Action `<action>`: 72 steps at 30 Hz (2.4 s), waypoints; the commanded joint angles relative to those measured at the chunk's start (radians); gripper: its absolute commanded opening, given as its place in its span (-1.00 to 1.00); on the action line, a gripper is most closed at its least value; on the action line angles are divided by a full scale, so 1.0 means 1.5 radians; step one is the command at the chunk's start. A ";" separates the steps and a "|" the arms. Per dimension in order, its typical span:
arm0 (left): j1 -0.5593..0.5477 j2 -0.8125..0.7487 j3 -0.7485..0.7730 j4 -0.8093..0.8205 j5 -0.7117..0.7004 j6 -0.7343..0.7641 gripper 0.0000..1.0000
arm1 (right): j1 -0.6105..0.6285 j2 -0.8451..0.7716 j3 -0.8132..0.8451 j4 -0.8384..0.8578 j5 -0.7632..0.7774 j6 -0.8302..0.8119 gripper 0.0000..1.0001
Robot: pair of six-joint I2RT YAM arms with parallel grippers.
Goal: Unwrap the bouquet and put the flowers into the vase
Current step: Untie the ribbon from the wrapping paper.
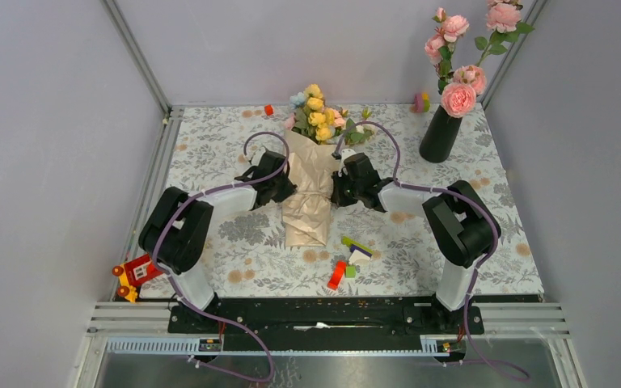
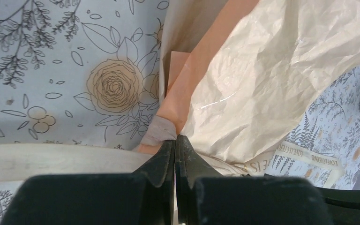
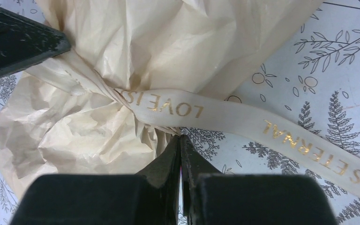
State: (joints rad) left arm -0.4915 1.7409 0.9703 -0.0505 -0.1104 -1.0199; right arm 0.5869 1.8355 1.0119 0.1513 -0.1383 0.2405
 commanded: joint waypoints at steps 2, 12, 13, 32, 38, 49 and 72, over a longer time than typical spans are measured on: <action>0.017 -0.055 -0.016 0.024 -0.021 0.008 -1.00 | 0.004 -0.035 -0.011 0.006 0.042 -0.001 -1.00; 0.046 -0.090 -0.042 0.031 0.005 0.006 -1.00 | 0.004 -0.035 -0.015 0.003 0.067 0.017 -1.00; 0.050 -0.092 -0.046 0.038 0.010 0.005 -1.00 | 0.004 -0.034 -0.015 0.002 0.071 0.020 -1.00; 0.085 -0.109 -0.065 0.047 0.091 0.036 -1.00 | 0.017 -0.104 0.042 -0.077 -0.091 -0.047 -0.61; 0.086 -0.105 -0.065 0.052 0.111 0.037 -1.00 | 0.030 -0.048 0.114 -0.110 -0.095 -0.058 -0.54; 0.086 -0.104 -0.063 0.050 0.122 0.043 -1.00 | 0.048 0.012 0.164 -0.150 -0.078 -0.067 -0.49; 0.087 -0.104 -0.064 0.048 0.123 0.046 -1.00 | 0.048 0.023 0.191 -0.163 -0.045 -0.078 -0.40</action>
State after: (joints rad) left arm -0.3672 1.6161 0.8745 -0.0208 0.0578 -0.9649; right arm 0.6498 1.8622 1.2594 -0.0853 -0.2211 0.1375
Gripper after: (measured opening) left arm 0.010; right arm 0.298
